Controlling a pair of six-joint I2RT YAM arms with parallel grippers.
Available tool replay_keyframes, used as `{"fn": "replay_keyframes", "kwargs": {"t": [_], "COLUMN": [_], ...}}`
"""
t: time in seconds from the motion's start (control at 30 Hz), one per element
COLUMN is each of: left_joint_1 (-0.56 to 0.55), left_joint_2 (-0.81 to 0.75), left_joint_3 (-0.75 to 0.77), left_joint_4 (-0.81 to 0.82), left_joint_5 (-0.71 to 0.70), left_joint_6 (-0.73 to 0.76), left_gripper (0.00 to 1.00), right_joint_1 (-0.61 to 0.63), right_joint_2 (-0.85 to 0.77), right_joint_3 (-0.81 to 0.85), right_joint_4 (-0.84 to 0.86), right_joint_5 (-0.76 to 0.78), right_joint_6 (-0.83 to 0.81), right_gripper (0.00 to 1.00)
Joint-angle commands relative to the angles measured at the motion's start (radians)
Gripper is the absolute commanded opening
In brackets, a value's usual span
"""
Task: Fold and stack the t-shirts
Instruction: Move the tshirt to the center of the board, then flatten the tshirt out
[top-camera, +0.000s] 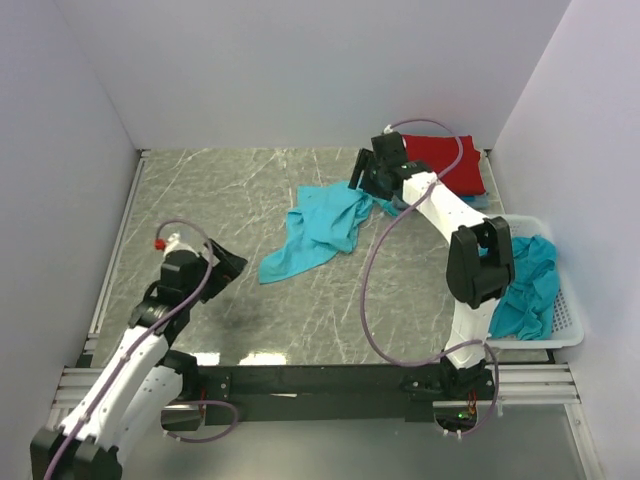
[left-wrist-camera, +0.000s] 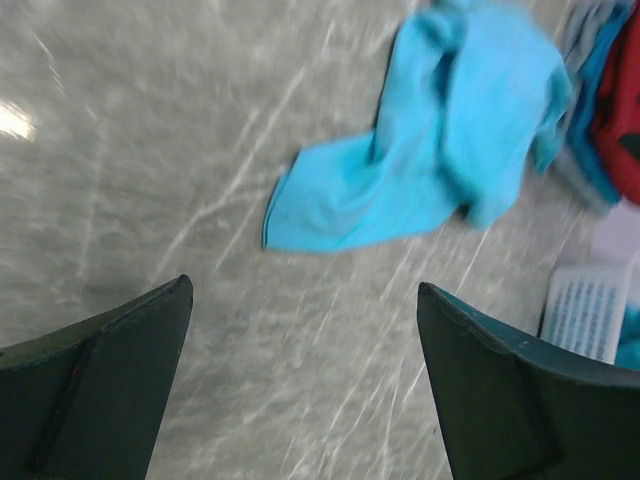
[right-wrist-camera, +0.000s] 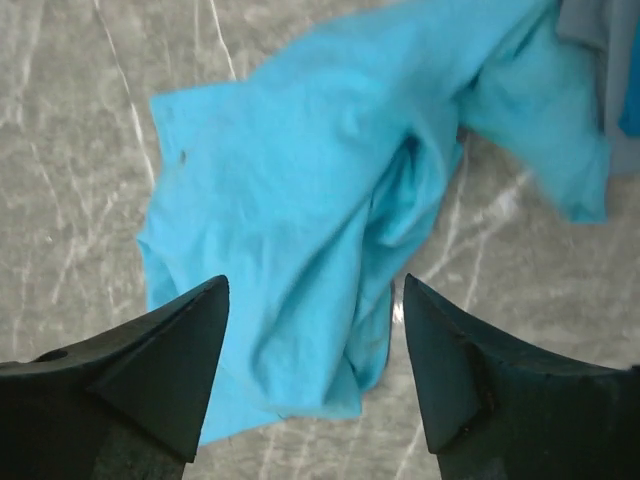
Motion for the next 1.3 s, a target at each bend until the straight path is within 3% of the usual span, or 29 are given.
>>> {"fn": "replay_keyframes", "kwargs": {"t": [0.0, 0.33, 0.6, 0.7, 0.87, 0.9, 0.93, 1.03, 1.17, 1.27], "left_joint_1": [0.001, -0.089, -0.14, -0.146, -0.16, -0.16, -0.16, -0.16, -0.16, -0.16], "left_joint_2": [0.081, 0.402, 0.595, 0.669, 0.788, 0.807, 0.839, 0.891, 0.914, 0.884], "left_joint_3": [-0.04, -0.025, 0.037, 0.06, 0.092, 0.1, 0.118, 0.161, 0.196, 0.175], "left_joint_4": [0.175, 0.344, 0.411, 0.442, 0.506, 0.513, 0.514, 0.511, 0.487, 0.503], "left_joint_5": [0.181, 0.188, 0.118, 0.122, 0.145, 0.144, 0.139, 0.125, 0.112, 0.115], "left_joint_6": [0.045, 0.073, 0.076, 0.076, 0.085, 0.091, 0.093, 0.11, 0.136, 0.128], "left_gripper": [0.99, 0.99, 0.91, 0.79, 0.51, 0.44, 0.3, 0.01, 0.0, 0.01], "right_joint_1": [0.029, 0.03, 0.029, 0.029, 0.029, 0.03, 0.029, 0.032, 0.052, 0.141], "right_joint_2": [-0.135, -0.586, -0.781, -0.827, -0.876, -0.879, -0.882, -0.878, -0.849, -0.778], "right_joint_3": [-0.048, -0.543, -0.74, -0.788, -0.844, -0.851, -0.863, -0.883, -0.886, -0.855], "right_joint_4": [0.061, 0.21, 0.215, 0.213, 0.223, 0.224, 0.226, 0.227, 0.23, 0.227], "right_joint_5": [0.054, 0.097, 0.09, 0.082, 0.044, 0.03, 0.021, -0.037, -0.097, -0.052], "right_joint_6": [-0.018, 0.0, -0.009, -0.012, -0.024, -0.032, -0.04, -0.074, -0.15, -0.202], "right_gripper": [0.77, 0.82, 0.84, 0.84, 0.84, 0.84, 0.84, 0.83, 0.82, 0.82]}}
